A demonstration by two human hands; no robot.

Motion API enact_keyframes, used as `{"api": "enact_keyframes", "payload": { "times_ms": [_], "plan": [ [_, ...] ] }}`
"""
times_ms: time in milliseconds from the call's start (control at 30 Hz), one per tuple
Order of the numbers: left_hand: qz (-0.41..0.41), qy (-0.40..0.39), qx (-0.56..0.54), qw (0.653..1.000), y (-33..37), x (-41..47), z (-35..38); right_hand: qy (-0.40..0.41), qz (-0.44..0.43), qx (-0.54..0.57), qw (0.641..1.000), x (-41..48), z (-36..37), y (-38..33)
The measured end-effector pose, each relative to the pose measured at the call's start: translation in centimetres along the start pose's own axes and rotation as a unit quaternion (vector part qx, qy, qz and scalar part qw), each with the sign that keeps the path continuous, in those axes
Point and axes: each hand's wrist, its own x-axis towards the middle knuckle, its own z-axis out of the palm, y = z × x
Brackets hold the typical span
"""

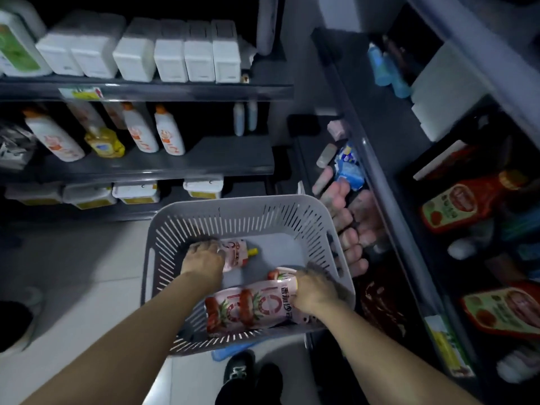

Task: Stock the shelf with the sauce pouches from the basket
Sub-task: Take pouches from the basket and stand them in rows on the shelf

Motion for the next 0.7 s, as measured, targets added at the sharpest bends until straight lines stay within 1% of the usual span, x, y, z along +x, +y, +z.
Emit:
{"api": "enact_keyframes", "payload": {
  "times_ms": [100,233,333,400,467,533,633,700],
  "plan": [
    [0.003,-0.016,-0.002,1.000,0.1,2.4,1.2,-0.010,0.018,-0.040,0.999,1.6,1.3,0.5],
    [0.000,-0.027,-0.011,1.000,0.8,4.7,1.7,0.017,0.017,-0.089,0.996,2.7,1.9,0.7],
    [-0.006,-0.038,-0.010,0.999,1.1,5.2,2.8,0.011,0.043,-0.058,0.997,3.3,2.0,0.8],
    [-0.009,-0.019,0.020,1.000,1.3,5.2,3.6,-0.002,0.051,-0.034,0.998,3.5,1.7,0.9],
    [-0.010,-0.005,0.050,0.999,1.4,5.2,4.0,-0.016,0.051,0.004,0.999,3.6,1.3,1.0],
    [-0.019,-0.014,0.061,0.998,1.4,5.2,4.2,-0.015,0.051,0.091,0.994,3.7,0.9,1.0],
    [-0.030,-0.001,0.041,0.999,1.1,5.6,4.0,0.030,0.051,0.223,0.973,4.0,0.2,0.3],
    [-0.031,0.007,0.005,0.999,0.6,5.7,3.4,0.066,0.058,0.272,0.958,4.1,0.1,-0.6]
  ]
}}
